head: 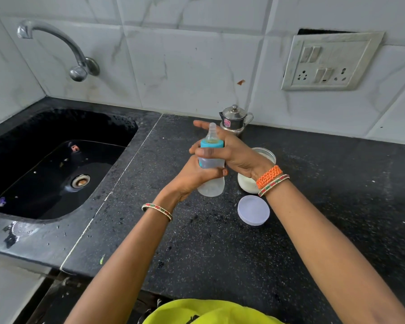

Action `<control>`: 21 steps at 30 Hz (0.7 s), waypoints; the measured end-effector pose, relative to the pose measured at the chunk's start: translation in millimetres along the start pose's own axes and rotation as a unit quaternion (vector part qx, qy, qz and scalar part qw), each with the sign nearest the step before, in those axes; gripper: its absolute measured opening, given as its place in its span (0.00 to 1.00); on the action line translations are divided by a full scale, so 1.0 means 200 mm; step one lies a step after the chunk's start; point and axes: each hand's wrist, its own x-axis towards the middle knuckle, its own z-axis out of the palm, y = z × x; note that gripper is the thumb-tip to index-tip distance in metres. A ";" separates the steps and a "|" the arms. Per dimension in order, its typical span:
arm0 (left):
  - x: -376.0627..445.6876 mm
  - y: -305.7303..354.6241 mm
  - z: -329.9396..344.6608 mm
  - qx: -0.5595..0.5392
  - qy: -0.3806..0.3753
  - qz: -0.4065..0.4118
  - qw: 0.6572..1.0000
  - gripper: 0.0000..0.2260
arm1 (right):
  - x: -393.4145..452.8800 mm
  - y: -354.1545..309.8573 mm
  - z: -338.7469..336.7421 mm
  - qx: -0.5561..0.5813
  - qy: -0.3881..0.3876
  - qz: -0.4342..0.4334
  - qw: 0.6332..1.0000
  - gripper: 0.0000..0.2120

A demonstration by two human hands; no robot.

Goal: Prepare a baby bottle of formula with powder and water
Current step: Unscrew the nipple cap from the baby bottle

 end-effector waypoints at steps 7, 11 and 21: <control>-0.01 -0.01 -0.05 -0.017 0.031 -0.012 0.999 0.18 | 0.01 0.04 -0.03 0.109 0.047 0.003 0.993 0.40; -0.01 -0.03 -0.07 -0.001 0.040 -0.023 0.999 0.15 | -0.02 0.04 -0.04 0.100 0.038 -0.005 0.994 0.23; -0.10 -0.18 -0.14 0.011 0.079 -0.096 0.992 0.19 | 0.07 0.05 0.00 0.069 0.174 0.025 0.982 0.12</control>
